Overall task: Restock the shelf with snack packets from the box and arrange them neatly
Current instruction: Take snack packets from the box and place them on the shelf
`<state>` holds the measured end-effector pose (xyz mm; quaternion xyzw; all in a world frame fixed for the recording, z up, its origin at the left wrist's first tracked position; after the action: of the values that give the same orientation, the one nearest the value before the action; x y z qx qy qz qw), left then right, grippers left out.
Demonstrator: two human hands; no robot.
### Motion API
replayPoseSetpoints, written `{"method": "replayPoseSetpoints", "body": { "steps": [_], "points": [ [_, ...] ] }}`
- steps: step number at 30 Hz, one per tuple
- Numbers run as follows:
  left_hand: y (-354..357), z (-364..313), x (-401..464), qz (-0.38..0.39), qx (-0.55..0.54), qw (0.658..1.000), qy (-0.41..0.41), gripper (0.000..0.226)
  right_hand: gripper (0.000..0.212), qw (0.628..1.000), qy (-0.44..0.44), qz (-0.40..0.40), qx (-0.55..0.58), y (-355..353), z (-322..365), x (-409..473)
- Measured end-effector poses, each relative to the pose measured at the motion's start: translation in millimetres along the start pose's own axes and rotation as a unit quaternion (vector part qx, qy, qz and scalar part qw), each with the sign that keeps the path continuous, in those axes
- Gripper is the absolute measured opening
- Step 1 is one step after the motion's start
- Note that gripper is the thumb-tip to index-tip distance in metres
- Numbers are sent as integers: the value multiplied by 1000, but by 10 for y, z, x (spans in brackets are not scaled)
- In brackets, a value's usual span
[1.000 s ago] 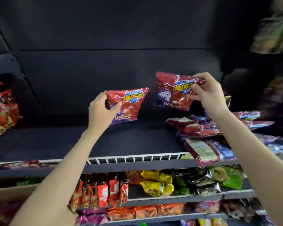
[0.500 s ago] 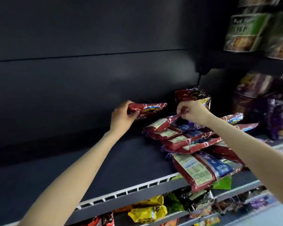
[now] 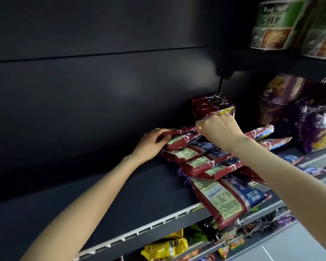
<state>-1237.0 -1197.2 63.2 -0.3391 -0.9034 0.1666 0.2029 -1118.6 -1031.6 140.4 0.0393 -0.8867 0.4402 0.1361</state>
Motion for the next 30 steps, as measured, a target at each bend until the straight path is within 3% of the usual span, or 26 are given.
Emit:
{"method": "replayPoseSetpoints", "body": {
  "steps": [5, 10, 14, 18, 22, 27, 30],
  "points": [
    [41, -82, -33, 0, -3, 1000, 6, 32, 14, 999, 16, 12, 27, 63, -12, -47],
    [70, -156, -116, 11, 15, 1000, 17, 36, 22, 985, 17, 6, 174, -18, -75, -171],
    [-20, -227, -191, -22, 43, 998, 42, 34, 21, 961, 60, -67, 263, -204, -154, -405],
    [-120, -538, -407, -101, 98, 984, 105, 29, 17, 915, 105, -180, 345, -441, -164, -737],
    [-157, -959, -860, -193, 197, 943, 185, 21, 20, 894, 161, -312, 278, -738, 59, -1120],
    [-74, -1289, -1597, -212, 306, 896, 244, 20, 23, 875, 84, -345, 329, -912, 605, -1489],
    [-57, -1303, -2109, -186, 344, 907, 154, 14, 20, 873, -6, -281, 398, -936, 971, -1637]
  ]
}}
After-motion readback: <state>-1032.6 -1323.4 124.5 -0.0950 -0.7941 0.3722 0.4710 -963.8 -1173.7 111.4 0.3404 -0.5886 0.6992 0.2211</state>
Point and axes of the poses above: each hand's wrist, its own x-axis towards the middle knuckle, its own y-axis out of the palm, z = x × y, the point moved 3 cm from there along x, towards the middle knuckle, and after that the axes turned 15 degrees about -x, right-handed, at the moved point
